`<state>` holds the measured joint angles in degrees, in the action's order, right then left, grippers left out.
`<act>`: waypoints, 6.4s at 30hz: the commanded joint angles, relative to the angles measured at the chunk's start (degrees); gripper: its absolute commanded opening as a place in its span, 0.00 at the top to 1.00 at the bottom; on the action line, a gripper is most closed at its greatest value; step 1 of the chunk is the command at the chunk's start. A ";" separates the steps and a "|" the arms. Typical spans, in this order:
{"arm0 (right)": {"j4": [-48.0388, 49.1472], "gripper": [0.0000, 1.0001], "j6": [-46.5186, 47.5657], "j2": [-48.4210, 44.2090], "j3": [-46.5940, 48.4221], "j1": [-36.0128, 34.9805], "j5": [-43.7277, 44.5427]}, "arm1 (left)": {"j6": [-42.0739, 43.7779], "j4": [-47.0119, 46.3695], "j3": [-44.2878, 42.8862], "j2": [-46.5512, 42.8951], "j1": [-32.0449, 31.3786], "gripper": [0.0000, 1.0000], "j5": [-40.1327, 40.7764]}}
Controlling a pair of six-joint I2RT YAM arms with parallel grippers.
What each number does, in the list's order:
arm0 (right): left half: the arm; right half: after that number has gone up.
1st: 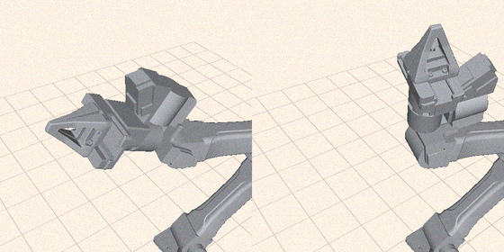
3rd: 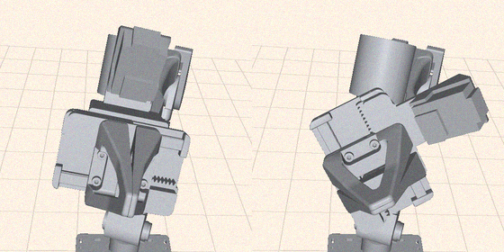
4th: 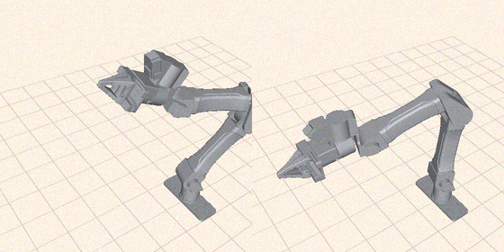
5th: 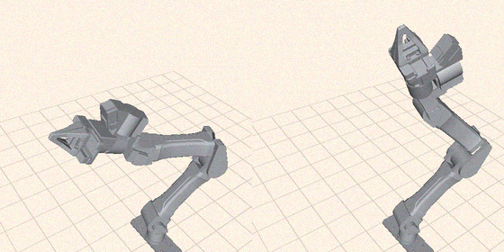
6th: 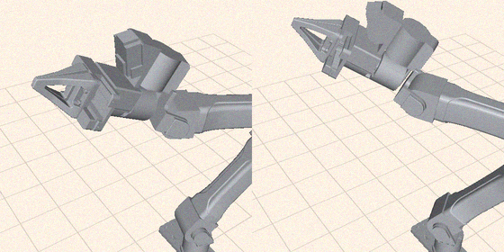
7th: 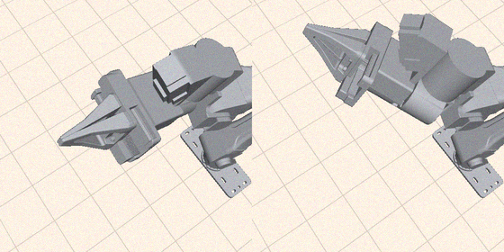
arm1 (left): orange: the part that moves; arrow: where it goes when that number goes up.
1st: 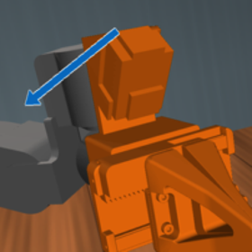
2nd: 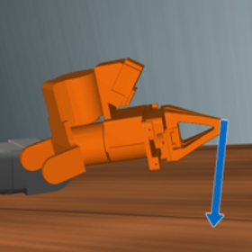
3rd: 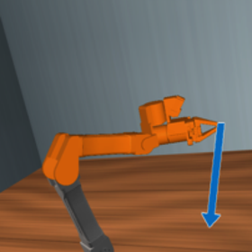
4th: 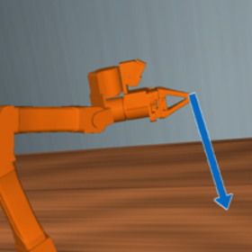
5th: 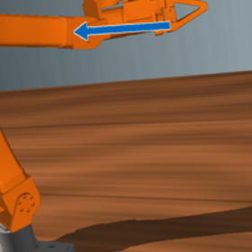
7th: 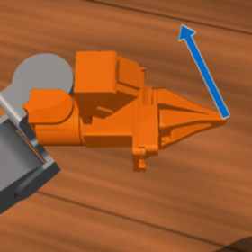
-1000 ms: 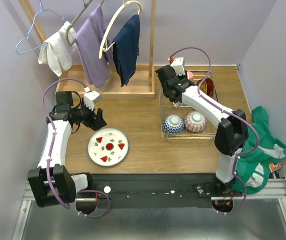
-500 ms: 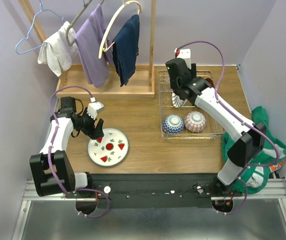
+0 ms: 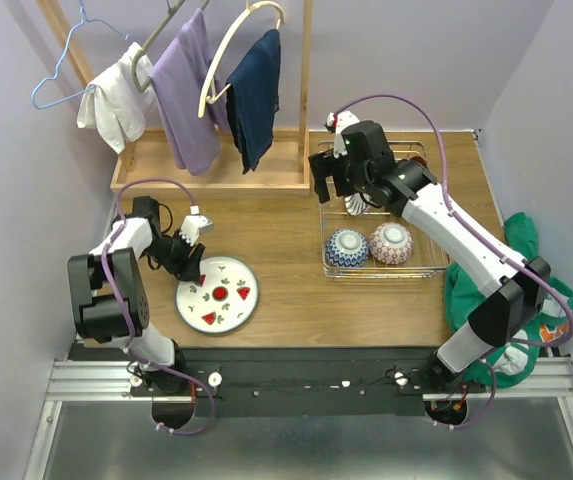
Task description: Load the mixed dishes into the dish rack
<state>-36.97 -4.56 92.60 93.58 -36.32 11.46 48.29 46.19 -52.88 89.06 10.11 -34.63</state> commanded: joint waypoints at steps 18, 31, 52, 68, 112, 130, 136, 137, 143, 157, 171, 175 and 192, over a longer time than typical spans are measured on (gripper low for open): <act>10.77 0.08 19.23 11.27 -5.16 -1.03 -53.72 | 9.80 15.94 -12.23 -1.33 0.44 1.00 -9.22; 21.14 0.10 14.23 26.31 1.16 -9.03 -63.33 | 6.38 16.65 -11.72 -14.61 -0.62 1.00 -16.16; 19.59 0.99 7.55 14.21 -2.27 -10.01 -49.80 | -20.38 -8.47 -12.59 -26.64 -0.70 0.38 -9.15; 9.04 1.00 -2.82 -10.69 -3.24 -3.32 9.03 | -33.79 -19.39 -17.69 -25.34 -3.17 0.30 -10.37; -5.75 0.99 -19.44 21.48 18.57 -3.41 38.47 | -30.71 -18.33 -8.99 -28.06 -3.34 0.30 -9.05; -5.83 0.99 -17.76 24.47 19.44 -4.11 30.72 | -32.47 -19.74 -8.99 -27.53 -3.25 0.30 -9.75; -7.94 0.99 -22.59 25.70 23.05 -6.22 34.23 | -33.35 -20.62 -8.46 -28.15 -3.25 0.30 -10.45; -8.90 0.99 -24.17 25.88 23.83 -6.57 34.33 | -33.26 -20.53 -8.55 -28.23 -3.25 0.30 -10.54; -13.12 0.99 -31.46 27.99 25.60 -10.53 39.06 | -33.44 -20.44 -8.90 -28.06 -3.34 0.30 -11.16; -6.54 0.99 -24.72 29.92 24.89 -10.88 43.91 | -34.84 -21.76 -8.82 -28.24 -3.34 0.30 -11.60; -3.37 0.39 -19.44 27.73 26.83 -10.00 39.60 | -36.43 -22.73 -9.25 -27.88 -3.34 0.30 -12.57; -3.11 0.29 -18.47 25.97 26.92 -10.26 35.05 | -36.69 -22.82 -9.52 -28.06 -3.34 0.30 -12.65; -2.93 0.14 -17.24 20.96 25.25 -12.55 31.69 | -37.13 -22.20 -9.78 -29.12 -3.34 0.30 -12.65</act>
<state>-40.95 -22.39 116.09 118.93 -48.01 43.79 11.90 24.49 -61.98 61.60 6.98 -45.78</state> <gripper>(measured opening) 0.863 0.702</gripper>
